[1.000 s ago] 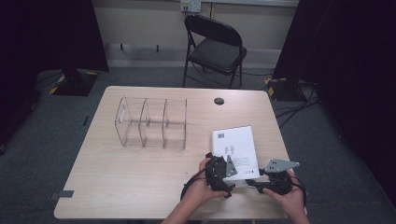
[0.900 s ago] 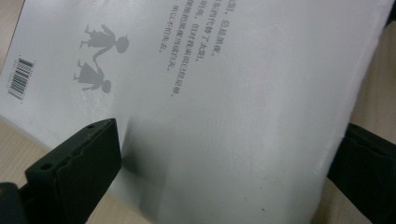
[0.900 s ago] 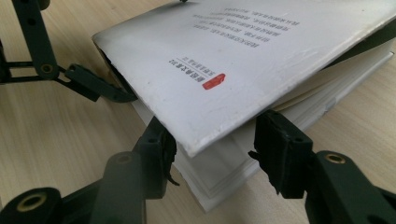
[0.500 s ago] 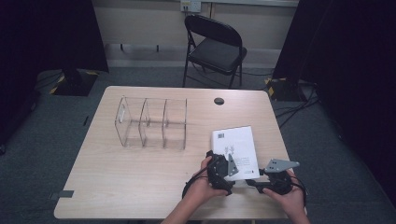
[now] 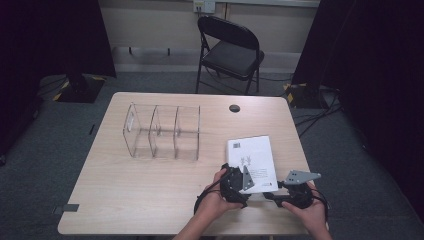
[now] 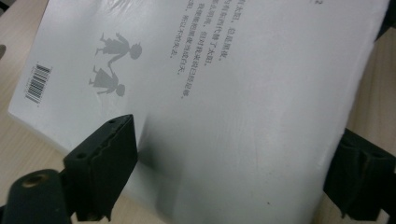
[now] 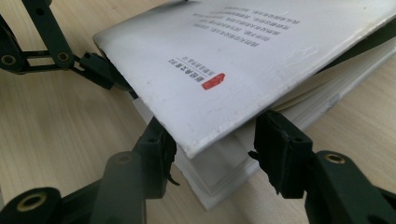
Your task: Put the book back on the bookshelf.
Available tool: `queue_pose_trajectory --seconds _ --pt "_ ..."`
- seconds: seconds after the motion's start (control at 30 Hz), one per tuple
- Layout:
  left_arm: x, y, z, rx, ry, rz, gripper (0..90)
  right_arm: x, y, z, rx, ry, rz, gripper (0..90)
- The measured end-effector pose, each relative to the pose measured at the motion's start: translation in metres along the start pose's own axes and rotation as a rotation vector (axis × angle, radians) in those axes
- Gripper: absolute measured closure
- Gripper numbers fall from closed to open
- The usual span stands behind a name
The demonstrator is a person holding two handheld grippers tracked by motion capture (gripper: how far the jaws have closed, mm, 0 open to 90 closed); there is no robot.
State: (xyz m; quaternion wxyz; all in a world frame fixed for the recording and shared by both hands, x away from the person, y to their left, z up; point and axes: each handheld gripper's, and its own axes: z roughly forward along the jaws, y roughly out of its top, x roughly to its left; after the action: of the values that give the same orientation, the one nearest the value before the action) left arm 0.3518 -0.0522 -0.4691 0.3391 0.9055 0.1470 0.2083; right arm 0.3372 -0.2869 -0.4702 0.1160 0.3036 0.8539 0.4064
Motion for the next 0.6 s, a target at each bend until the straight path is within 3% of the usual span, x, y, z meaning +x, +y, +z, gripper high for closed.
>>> queue_pose_trajectory --seconds 0.17,0.6 --pt "-0.0012 -0.0017 -0.0009 -0.016 0.011 -0.003 16.4 -0.001 -0.0015 0.0017 -0.012 0.008 0.008 48.7" --pt "-0.003 -0.0008 -0.0019 -0.014 0.017 0.011 19.4 -0.003 -0.0077 0.0022 0.028 0.016 -0.003 40.9"
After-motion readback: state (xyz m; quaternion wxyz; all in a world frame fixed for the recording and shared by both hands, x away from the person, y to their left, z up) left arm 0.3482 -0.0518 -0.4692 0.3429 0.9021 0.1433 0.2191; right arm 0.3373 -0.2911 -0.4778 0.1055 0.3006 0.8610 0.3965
